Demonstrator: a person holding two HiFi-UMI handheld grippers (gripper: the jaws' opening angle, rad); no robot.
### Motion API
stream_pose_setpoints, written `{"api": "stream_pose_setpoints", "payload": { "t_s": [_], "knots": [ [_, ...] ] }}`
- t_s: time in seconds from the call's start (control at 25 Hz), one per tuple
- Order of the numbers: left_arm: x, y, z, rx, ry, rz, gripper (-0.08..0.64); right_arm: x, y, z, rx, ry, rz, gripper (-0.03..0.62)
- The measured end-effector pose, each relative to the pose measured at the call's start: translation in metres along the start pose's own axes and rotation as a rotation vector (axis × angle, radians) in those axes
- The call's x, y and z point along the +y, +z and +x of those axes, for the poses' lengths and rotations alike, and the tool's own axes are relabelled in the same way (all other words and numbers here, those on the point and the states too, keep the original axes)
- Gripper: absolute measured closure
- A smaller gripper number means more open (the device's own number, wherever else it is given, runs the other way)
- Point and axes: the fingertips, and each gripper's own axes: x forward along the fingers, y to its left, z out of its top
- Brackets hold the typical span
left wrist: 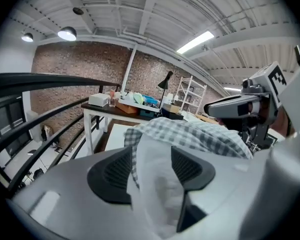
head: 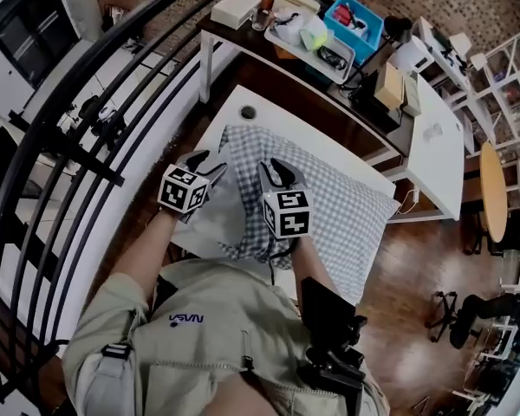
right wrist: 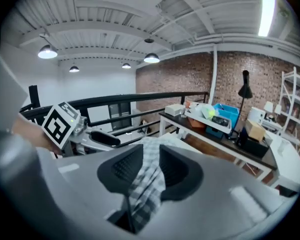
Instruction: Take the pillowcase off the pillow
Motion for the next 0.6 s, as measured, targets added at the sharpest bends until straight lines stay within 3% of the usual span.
{"api": "stream_pose_setpoints", "payload": {
  "t_s": [0.12,0.28,0.44,0.6],
  "knots": [
    [-0.001,-0.007,0.024,0.055,-0.099,-0.010,0.291,-0.005,-0.001,0.024,0.079,-0.022,-0.042,0.473],
    [-0.016,-0.009,0.048,0.087,-0.243,-0.048,0.297,-0.021,-0.018,0.061,0.229,-0.060,-0.100,0.445],
    [-0.022,-0.008,0.046,0.087,-0.287,-0.058,0.418,-0.025,-0.033,0.081,0.311,-0.098,-0.167,0.449],
    [-0.029,0.002,0.025,0.031,-0.251,0.007,0.520,-0.030,-0.015,0.075,0.243,-0.185,-0.208,0.580]
  ]
}}
